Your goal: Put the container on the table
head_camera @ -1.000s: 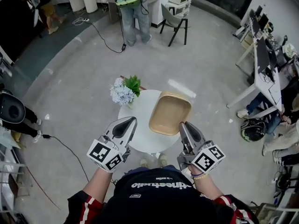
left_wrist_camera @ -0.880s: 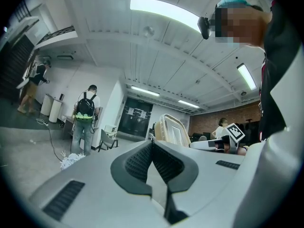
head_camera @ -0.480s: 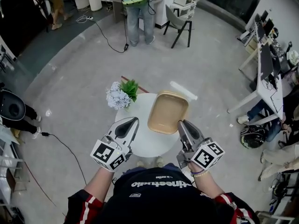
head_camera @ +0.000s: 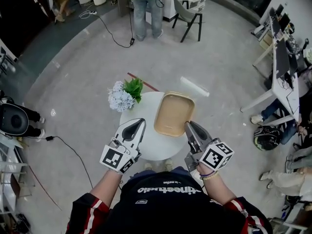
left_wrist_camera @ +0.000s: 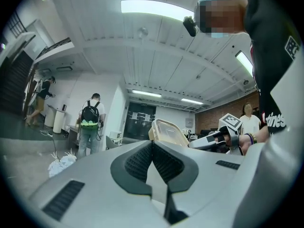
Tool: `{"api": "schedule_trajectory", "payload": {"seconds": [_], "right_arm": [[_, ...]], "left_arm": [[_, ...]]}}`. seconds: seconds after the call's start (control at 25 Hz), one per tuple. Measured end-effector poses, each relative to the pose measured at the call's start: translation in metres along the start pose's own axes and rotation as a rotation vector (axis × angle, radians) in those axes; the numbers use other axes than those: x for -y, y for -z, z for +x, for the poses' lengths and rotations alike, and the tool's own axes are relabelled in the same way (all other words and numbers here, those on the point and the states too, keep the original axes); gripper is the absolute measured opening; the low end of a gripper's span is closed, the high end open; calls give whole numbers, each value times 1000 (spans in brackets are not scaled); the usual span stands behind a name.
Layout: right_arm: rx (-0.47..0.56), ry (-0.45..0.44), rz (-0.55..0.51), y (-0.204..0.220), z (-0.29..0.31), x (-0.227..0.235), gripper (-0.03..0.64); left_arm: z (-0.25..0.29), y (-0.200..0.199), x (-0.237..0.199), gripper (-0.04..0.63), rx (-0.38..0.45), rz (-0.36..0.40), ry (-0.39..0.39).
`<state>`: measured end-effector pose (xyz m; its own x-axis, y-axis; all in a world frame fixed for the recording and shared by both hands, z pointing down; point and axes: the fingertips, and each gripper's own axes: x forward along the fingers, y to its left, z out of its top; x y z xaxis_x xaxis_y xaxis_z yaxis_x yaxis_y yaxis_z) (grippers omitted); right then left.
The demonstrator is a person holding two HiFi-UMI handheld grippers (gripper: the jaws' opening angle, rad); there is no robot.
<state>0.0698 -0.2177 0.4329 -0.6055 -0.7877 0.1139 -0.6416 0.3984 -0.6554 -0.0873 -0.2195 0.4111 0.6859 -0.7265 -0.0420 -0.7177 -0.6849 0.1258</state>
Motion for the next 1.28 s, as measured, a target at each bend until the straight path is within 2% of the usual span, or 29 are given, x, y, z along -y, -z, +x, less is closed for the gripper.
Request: {"api": "schedule_trajectory", "payload": {"seconds": [0.24, 0.48, 0.76, 0.84, 1.0, 1.16, 1.28], "right_arm": [[-54, 35, 79, 19, 8, 27, 54], [-89, 73, 177, 38, 19, 62, 54], [-126, 174, 294, 69, 33, 118, 54], [-130, 203, 349, 80, 36, 137, 54], [-146, 264, 410, 103, 41, 174, 54], [-162, 306, 445, 126, 47, 202, 54], [-172, 336, 505, 149, 49, 222, 54]], "left_arm": [[5, 14, 0, 23, 17, 68, -26], [15, 34, 1, 23, 10, 64, -19], [27, 64, -1, 23, -26, 69, -26], [29, 71, -1, 23, -36, 61, -27], [37, 73, -1, 23, -7, 12, -42], [37, 97, -2, 23, -57, 19, -29], [38, 106, -4, 23, -60, -15, -46]]}}
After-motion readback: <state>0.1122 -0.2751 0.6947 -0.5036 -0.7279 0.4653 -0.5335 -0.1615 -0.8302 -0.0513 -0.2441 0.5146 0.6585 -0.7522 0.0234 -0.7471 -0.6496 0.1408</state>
